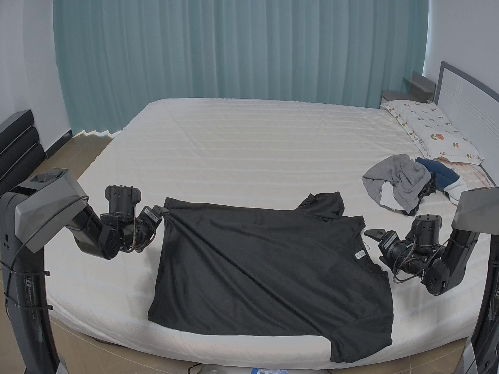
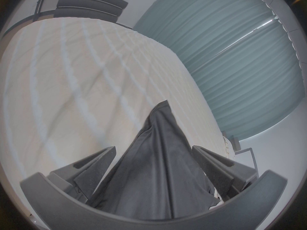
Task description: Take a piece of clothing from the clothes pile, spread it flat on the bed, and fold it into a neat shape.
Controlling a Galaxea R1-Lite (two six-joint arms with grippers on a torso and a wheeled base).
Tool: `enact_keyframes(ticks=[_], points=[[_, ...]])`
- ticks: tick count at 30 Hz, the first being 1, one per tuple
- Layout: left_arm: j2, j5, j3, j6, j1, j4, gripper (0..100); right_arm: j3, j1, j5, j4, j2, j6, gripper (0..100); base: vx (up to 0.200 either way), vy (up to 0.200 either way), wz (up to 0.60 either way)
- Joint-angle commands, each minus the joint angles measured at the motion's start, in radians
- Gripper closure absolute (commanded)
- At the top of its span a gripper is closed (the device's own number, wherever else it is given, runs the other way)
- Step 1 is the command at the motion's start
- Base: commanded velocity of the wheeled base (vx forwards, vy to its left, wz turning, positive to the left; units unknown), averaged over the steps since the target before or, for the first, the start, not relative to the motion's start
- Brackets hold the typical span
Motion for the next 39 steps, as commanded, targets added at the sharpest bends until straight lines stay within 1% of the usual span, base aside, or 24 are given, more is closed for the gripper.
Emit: enact_keyframes(ticks=[1,5,10,13,18,19,28,31,34,39], points=[[-0.09,-0.003,0.2,-0.008,-0.045,-0.088,0,-0.155,0.012,-0.033,0.106,0.11,-0.03,0,0.0,0.0,0.0],[-0.09,0.003,0.261,-0.056,-0.047,-0.175,0,-0.2,0.017,-0.033,0.123,0.142,-0.03,0,0.0,0.0,0.0],[-0.095,0.007,0.318,-0.048,-0.041,-0.235,0,-0.204,0.017,-0.034,0.123,0.16,-0.04,0,0.0,0.0,0.0],[-0.095,0.007,0.332,-0.048,-0.041,-0.25,0,-0.204,0.014,-0.034,0.123,0.163,-0.065,0,0.0,0.0,0.0],[-0.092,0.007,0.333,-0.048,-0.041,-0.256,0,-0.206,0.015,-0.037,0.123,0.173,-0.071,0,0.0,0.0,0.0],[-0.09,0.007,0.333,-0.047,-0.041,-0.256,0,-0.206,0.015,-0.039,0.123,0.174,-0.072,100,0.0,0.0,0.0],[-0.084,0.007,0.343,-0.045,-0.039,-0.253,0,-0.197,-0.005,-0.045,0.129,0.171,-0.074,100,0.0,0.0,0.0],[-0.084,0.007,0.364,-0.027,-0.039,-0.256,0,-0.195,-0.009,-0.048,0.129,0.166,-0.074,100,0.0,0.0,0.0],[-0.084,0.007,0.386,0.004,-0.042,-0.258,0,-0.184,-0.022,-0.076,0.117,0.165,-0.076,100,0.0,0.0,0.0],[-0.082,0.007,0.39,0.015,-0.045,-0.256,0,-0.18,-0.037,-0.1,0.1,0.162,-0.077,100,0.0,0.0,0.0]])
